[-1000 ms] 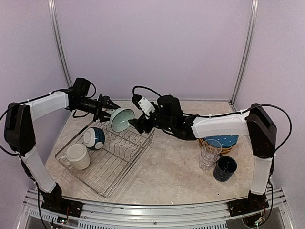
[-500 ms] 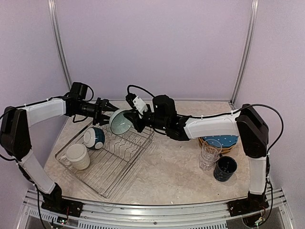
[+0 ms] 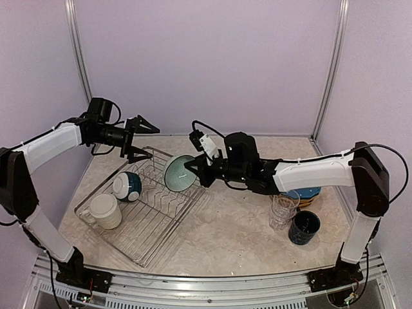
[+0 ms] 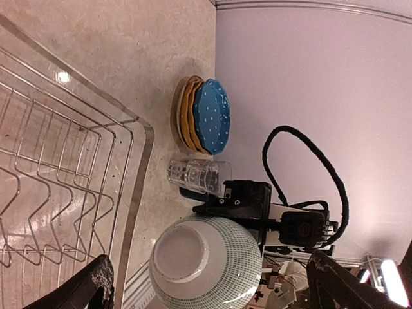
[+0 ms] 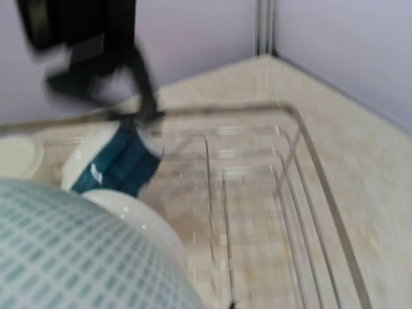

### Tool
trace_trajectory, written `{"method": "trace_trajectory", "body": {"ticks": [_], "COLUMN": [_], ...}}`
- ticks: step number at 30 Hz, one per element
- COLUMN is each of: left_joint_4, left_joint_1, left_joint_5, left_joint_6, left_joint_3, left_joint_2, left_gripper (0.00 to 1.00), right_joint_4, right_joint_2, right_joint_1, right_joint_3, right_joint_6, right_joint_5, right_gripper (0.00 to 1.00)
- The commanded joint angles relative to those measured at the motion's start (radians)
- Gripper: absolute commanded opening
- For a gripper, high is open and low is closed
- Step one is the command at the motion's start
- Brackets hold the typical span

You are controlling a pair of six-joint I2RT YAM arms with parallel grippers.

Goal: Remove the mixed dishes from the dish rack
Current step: Pass from the left arm to the right, then place the bowl at the center of the board.

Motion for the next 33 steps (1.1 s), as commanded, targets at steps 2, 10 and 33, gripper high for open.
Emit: {"method": "trace_trajectory", "body": {"ticks": [2,10,33], "left_joint_4": [-0.263,-0.314,-0.25], "left_joint_1": [0.009,0.011,0.011], "left_joint_5": [-0.226,-0.401,-0.548], "left_joint_6": [0.259,0.39,0.53], "left_joint_3": [0.186,0.265,0.096], "left_joint_2": [-0.039,-0.052,-0.208], "left_gripper": [0.99,0.99,0.99], "right_joint_4": [-0.149,-0.653,-1.5], "right_joint_2": [-0.204,-0.268,0.232], "right_joint_1": [-0.038,-0.135,-0.288], "right_joint_3": [-0.129,-0.055,0.495], "right_joint_6": [0.12,0.207,-0.009], "right_joint_5": [0.058,0.118,0.225], "right_gripper": [0.0,0.0,0.03]}}
